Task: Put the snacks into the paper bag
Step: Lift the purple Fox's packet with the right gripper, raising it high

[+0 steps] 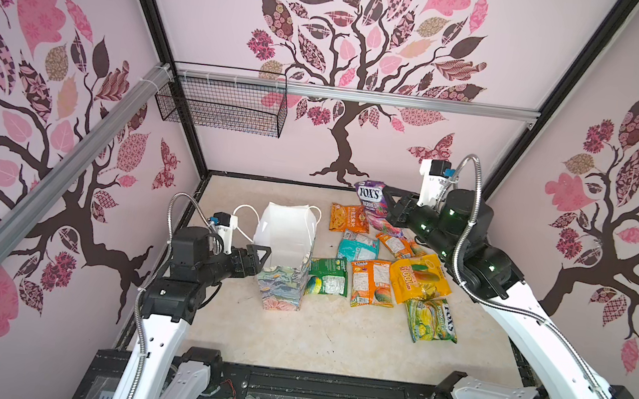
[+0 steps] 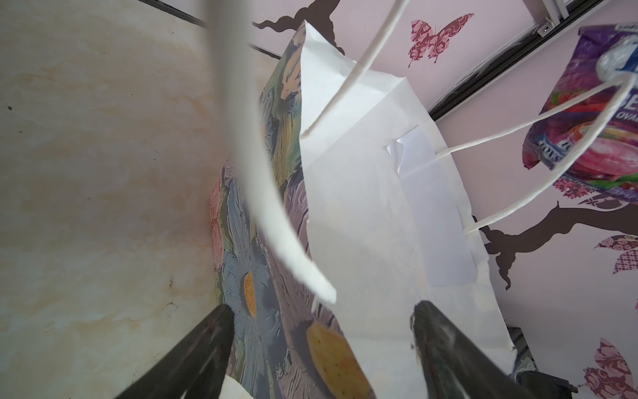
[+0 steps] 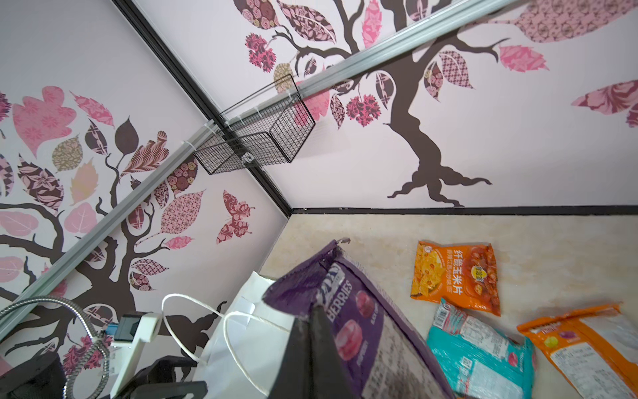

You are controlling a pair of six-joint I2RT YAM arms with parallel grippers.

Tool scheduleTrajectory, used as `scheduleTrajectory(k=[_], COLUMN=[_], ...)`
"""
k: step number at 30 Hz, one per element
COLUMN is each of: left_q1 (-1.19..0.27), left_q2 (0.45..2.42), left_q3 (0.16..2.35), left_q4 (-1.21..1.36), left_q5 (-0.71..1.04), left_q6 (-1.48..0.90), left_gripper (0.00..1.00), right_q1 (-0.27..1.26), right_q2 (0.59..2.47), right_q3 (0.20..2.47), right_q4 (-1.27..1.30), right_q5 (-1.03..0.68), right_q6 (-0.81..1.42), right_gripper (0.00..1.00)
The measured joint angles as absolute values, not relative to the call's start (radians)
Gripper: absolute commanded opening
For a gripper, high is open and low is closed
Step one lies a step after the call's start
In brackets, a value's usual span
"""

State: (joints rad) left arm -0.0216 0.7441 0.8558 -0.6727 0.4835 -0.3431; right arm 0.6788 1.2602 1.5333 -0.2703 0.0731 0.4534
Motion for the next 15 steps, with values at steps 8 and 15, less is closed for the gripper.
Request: scheduleTrajectory(k=[8,15], left_q1=[-0.023,-0.023], left_q2=[0.743,0.739], left_q3=[0.856,0.856], left_q4=[-0.673,-0.670], left_q5=[0.484,0.493], left_q6=[-0.343,-0.343], left_gripper=[0.84,0.84], right_q1=[0.813,1.003], right_q2=[1.367,1.496], right_q3=[1.708,1.888], right_q4=[-0.241,-0.230], right_q5=[0.170,0.378], right_q6=[0.388,0.269], right_gripper=[0.00,0.00])
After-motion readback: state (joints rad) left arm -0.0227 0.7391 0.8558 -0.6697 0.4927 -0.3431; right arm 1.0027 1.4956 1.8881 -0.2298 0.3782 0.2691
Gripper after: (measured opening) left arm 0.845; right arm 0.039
